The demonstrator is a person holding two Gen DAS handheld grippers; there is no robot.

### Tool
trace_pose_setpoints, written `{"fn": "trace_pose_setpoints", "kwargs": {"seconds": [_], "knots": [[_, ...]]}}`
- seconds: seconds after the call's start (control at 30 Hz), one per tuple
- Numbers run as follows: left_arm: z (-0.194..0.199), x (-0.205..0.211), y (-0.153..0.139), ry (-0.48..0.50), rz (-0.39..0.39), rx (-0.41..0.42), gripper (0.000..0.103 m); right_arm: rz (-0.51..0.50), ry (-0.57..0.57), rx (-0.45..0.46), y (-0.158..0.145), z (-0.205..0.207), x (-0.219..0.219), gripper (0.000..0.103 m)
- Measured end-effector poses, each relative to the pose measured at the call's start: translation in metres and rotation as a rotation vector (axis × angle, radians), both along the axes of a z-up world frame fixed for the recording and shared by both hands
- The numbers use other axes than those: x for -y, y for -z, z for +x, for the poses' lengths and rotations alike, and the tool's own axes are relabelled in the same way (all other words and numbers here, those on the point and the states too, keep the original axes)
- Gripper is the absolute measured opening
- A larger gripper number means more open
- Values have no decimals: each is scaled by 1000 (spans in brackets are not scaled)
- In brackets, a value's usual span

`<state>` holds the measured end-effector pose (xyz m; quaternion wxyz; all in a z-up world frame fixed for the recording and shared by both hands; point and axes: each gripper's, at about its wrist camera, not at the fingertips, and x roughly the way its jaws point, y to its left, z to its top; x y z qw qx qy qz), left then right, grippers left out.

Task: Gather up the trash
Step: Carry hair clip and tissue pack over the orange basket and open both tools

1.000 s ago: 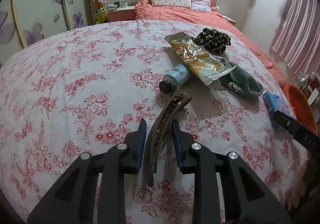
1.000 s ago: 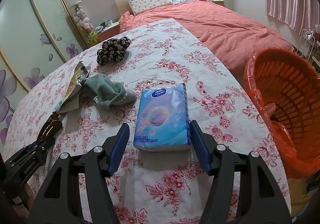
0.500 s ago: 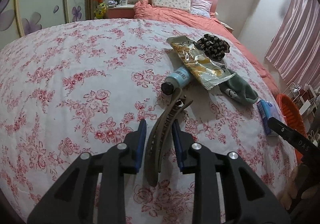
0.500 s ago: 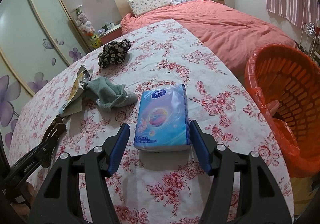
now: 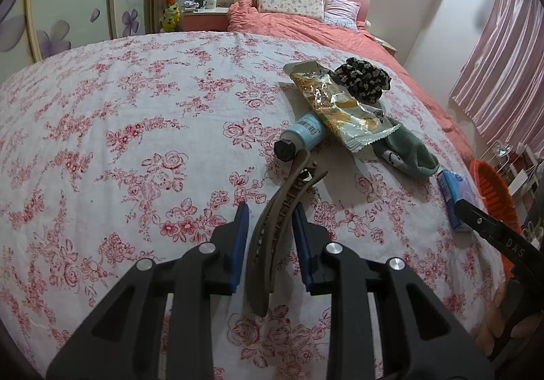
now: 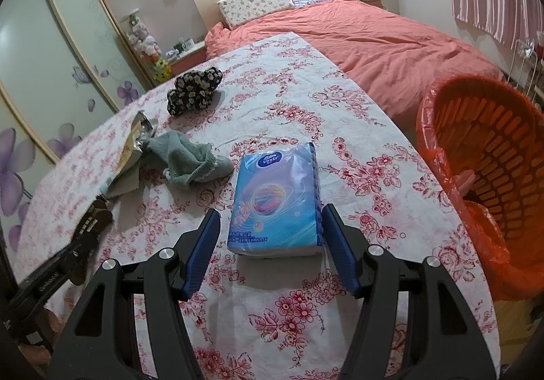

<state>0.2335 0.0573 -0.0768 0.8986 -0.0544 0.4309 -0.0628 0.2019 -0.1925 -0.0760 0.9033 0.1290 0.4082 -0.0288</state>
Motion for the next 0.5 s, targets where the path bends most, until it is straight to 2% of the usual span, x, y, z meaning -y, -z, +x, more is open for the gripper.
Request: {"fn": "trace_pose_setpoints", "kwargs": {"seconds": [0.03, 0.13, 0.17, 0.23, 0.3, 0.5], "knots": [[0, 3, 0, 2, 23, 0, 29, -58, 1, -19, 0, 3, -8, 62], [0, 11, 0, 13, 76, 1, 29, -128, 3, -42, 0, 8, -19, 62], [0, 13, 0, 12, 88, 1, 29, -132, 6, -43, 0, 8, -20, 62], [0, 14, 0, 8, 103, 1, 20, -129, 21, -38, 0, 9, -19, 53], [1, 17, -1, 20, 113, 4, 14, -110, 23, -29, 0, 9, -18, 51], [-6, 21, -9, 36, 125, 27, 13, -105, 19, 43, -10, -8, -7, 48]]}}
